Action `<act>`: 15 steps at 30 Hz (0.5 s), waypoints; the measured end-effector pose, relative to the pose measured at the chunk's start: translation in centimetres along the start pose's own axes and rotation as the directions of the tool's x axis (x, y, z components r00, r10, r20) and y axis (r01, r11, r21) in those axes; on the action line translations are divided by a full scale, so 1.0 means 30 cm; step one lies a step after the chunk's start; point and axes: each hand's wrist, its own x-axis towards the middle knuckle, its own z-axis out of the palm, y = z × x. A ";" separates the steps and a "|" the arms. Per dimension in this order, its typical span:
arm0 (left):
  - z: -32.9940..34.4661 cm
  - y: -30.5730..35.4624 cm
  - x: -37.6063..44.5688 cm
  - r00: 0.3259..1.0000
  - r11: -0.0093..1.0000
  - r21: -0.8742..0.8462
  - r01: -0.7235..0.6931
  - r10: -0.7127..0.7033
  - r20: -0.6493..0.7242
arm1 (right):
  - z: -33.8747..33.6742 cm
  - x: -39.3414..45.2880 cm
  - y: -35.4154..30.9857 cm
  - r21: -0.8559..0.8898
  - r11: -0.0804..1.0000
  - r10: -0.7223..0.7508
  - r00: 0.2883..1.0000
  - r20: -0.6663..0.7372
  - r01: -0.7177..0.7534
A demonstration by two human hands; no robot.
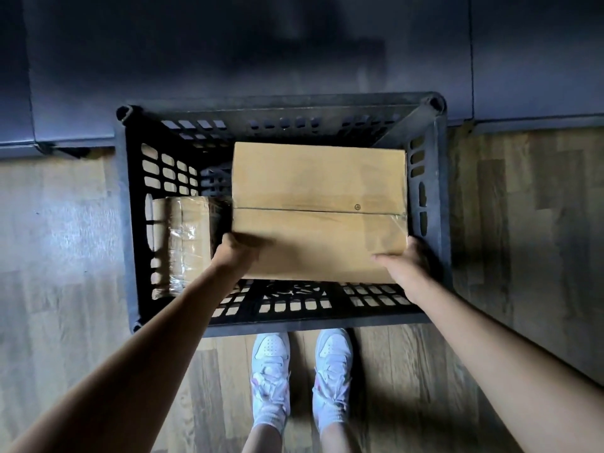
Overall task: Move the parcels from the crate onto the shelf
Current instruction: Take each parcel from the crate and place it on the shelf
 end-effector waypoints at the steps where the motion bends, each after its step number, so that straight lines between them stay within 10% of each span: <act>1: -0.010 0.009 -0.020 1.000 1.000 -0.001 -0.003 0.003 0.003 | -0.014 -0.014 -0.011 0.018 1.000 -0.005 1.000 -0.012 0.005; 15: -0.297 0.103 -0.459 0.961 0.951 -0.146 -0.271 0.276 0.016 | -0.257 -0.402 -0.145 0.232 0.962 -0.135 0.989 -0.054 0.144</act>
